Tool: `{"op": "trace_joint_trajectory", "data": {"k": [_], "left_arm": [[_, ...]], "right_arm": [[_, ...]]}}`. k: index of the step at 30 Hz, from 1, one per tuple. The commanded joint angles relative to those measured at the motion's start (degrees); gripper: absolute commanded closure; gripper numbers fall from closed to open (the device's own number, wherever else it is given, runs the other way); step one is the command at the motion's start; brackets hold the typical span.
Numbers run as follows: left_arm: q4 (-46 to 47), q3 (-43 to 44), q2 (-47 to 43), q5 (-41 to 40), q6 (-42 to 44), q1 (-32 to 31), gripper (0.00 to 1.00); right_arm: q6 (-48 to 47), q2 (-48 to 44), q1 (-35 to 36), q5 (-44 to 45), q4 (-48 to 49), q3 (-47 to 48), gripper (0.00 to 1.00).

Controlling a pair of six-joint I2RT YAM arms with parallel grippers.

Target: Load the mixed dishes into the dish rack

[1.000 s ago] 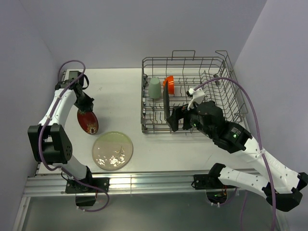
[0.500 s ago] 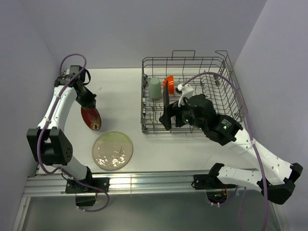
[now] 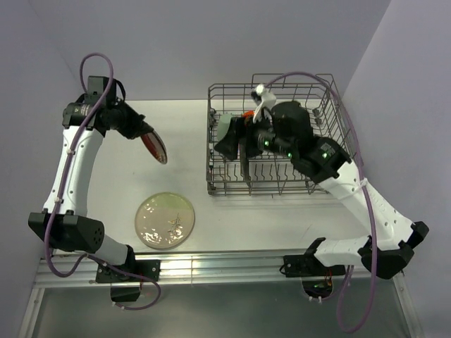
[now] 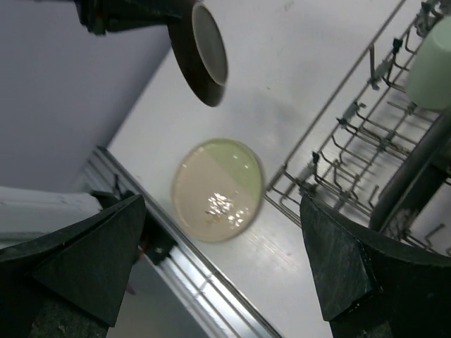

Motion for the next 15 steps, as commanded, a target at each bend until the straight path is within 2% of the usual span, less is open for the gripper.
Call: {"op": "trace_joint_trajectory", "data": {"k": [1,4,6,8,9,10,15], "left_arm": [[5.05,7.62,-3.36,7.96,-3.05,-0.15,1.00],[8.48,9.92,-3.71,12.53,-4.80,-0.15,1.00],[12.34,10.27,-4.58,15.86,-6.56,-0.15,1.00],[16.71,10.10,-5.90,17.80,-8.93,-0.15,1.00],[18.84,9.05,-6.60,18.85,-9.90,-0.15,1.00],[20.86,8.52,-7.22,20.69,-10.87,-0.15,1.00],[34.37,5.09,-10.74,25.27,-17.99,-0.15,1.00]], "right_arm": [[7.00,4.07,-4.33,-9.04,-1.65,10.45,0.02],[12.79,7.60,-9.42,-15.01,-2.45,13.99,0.03],[19.97,8.40,-12.16,-22.30,2.01,12.87,0.04],[26.14,8.14,-15.59,-30.01,11.67,8.13,0.04],[32.78,7.88,-16.38,-32.06,15.18,6.11,0.05],[35.55,7.79,-17.00,-33.65,21.48,3.22,0.06],[44.60,9.72,-17.80,-36.12,26.90,3.28,0.07]]}}
